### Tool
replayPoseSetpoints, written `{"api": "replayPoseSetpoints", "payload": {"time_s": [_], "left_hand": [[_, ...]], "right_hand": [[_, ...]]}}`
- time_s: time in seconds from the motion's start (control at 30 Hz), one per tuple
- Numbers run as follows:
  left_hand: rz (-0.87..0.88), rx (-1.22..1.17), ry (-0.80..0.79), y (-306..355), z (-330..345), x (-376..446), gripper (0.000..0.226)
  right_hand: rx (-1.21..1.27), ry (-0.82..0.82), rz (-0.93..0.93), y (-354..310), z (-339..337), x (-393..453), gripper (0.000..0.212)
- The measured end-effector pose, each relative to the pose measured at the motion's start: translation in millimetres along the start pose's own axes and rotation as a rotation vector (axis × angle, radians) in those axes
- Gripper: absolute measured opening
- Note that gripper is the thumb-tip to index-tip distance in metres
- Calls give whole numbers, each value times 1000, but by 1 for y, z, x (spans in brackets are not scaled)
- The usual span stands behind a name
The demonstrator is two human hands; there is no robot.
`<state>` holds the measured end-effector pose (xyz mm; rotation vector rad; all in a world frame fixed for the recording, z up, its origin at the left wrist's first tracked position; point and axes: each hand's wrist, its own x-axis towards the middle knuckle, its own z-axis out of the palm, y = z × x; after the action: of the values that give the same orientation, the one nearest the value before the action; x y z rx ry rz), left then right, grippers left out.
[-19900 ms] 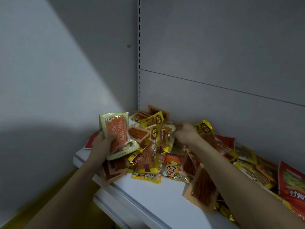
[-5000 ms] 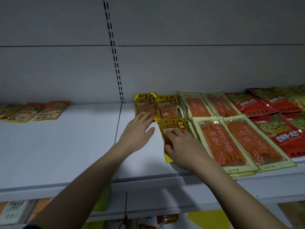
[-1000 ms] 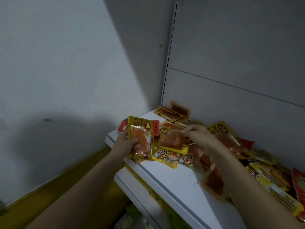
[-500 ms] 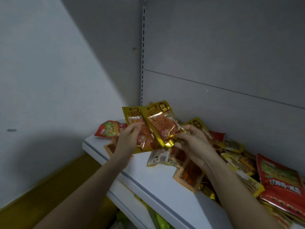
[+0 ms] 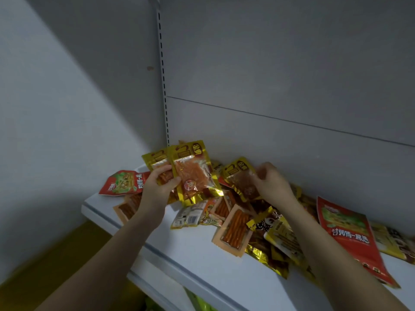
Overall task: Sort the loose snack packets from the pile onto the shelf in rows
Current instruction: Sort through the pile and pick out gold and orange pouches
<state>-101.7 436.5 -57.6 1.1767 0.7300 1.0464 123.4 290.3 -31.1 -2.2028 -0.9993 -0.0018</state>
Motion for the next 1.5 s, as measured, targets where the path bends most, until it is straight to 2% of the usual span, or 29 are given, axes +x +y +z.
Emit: {"api": "replayPoseSetpoints", "payload": {"time_s": [0.1,0.17,0.23,0.3,0.37,0.47,0.53,0.67,0.77,0.9,1.0,1.3,1.47,1.5], "left_hand": [[28,-47,36,1,-9,2,43],[20,-35,45,3,-13,6,39],[30,-1,35,6,-15,7,33],[46,21,12,9,-16,9,36],[44,19,-9,14,-17,9,36],[45,19,-29,20,-16,13,38],[20,7,-54,23,-11,15,37],[-42,-2,-190,23,13,14,26],[-43,15,-324,20,38,8,25],[21,38,-529,15,75,-3,22],[-24,-3,-651,8,103,-14,21],[-35,87,-907,-33,153,-46,34],[-34,177,-988,-39,172,-81,25],[-36,198,-1022,-38,177,-88,29]], "right_hand": [[-270,-130,64,22,9,15,42],[-314,-187,123,27,13,19,51],[-279,-202,154,27,15,23,48],[-109,-209,162,22,11,25,29],[163,-171,199,13,-1,23,12],[514,-35,235,-4,-36,21,14],[750,-4,260,-15,-60,19,21],[965,37,275,-32,-92,5,10],[950,23,264,-41,-98,-15,13],[796,31,306,-39,-90,-43,12],[770,16,353,-28,-85,-62,15],[588,184,510,21,-100,-132,24],[629,206,548,43,-116,-170,25],[637,221,547,46,-121,-176,23]]}}
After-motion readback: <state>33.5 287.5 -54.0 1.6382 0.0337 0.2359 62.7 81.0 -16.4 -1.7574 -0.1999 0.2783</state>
